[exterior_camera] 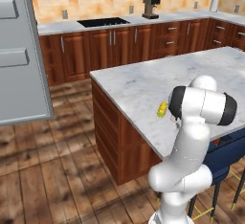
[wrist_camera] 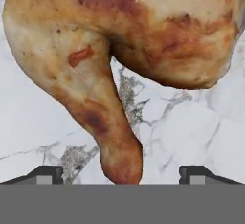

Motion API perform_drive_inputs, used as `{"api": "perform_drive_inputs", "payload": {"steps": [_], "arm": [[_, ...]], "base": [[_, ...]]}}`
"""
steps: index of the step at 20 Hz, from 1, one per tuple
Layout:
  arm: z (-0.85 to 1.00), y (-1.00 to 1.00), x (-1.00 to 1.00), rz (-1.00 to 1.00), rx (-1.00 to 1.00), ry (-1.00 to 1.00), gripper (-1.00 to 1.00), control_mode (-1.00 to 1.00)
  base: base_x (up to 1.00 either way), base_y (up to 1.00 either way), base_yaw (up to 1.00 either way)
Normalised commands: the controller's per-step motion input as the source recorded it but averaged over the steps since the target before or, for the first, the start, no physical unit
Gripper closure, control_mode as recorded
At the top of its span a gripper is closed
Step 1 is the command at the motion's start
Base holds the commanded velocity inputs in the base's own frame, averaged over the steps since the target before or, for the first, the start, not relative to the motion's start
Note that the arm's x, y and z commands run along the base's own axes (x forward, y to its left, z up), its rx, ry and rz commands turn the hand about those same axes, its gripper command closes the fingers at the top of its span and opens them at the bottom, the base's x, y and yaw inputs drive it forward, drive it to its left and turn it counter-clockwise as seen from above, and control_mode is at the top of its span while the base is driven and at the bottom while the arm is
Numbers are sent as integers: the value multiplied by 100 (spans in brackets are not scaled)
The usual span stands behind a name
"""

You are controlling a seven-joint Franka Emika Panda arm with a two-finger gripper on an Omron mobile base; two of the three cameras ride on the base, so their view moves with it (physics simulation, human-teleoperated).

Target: Open the fridge, remove the apple, corn, and chicken drumstick, and place them on any counter.

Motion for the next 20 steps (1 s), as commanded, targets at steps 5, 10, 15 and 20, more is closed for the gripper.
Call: {"api": "perform_drive_inputs", "payload": {"steps": [5, 10, 15, 20], "arm": [[97, 22, -66, 0, -9, -42, -100, -100], [100, 57, -17, 13, -6, -22, -100, -100], [100, 88, -33, 18, -7, -3, -100, -100], [96, 93, -48, 20, -6, 0, -100, -100]], "base": [[0, 0, 0], [0, 0, 0], [0, 0, 0], [0, 0, 0]]}}
